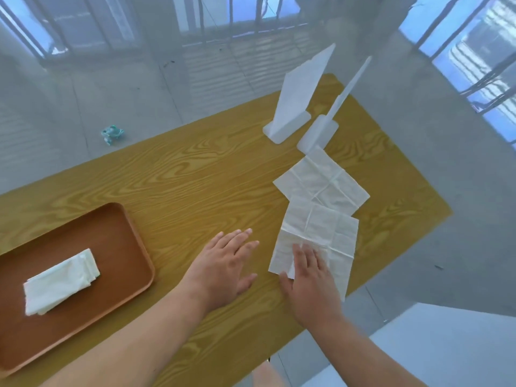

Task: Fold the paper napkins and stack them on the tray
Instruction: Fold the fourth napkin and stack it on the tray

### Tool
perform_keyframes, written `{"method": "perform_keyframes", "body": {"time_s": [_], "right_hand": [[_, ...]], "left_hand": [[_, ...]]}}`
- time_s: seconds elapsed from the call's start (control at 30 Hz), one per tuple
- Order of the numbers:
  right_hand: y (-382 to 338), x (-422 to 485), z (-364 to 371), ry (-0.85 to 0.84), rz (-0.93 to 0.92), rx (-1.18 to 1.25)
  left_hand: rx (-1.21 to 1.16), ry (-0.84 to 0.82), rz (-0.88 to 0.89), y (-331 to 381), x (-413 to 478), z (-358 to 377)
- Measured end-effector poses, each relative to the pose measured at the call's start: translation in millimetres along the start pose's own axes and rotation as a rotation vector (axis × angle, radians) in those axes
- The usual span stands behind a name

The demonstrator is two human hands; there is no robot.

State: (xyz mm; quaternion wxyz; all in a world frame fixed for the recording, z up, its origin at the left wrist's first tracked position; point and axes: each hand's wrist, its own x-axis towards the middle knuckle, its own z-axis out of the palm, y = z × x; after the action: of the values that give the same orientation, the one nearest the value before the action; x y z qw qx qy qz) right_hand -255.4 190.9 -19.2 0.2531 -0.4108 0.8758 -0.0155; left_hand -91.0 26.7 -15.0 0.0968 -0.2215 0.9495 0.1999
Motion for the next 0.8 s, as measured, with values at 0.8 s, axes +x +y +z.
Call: {"method": "perform_keyframes", "body": {"time_s": [0.8], "right_hand": [[-42.9,25.1,-4.3,-0.15,-0.555,-0.017]], "left_hand": [[0.107,0.119,-0.242,-34.1,-41.9,-5.7]]}}
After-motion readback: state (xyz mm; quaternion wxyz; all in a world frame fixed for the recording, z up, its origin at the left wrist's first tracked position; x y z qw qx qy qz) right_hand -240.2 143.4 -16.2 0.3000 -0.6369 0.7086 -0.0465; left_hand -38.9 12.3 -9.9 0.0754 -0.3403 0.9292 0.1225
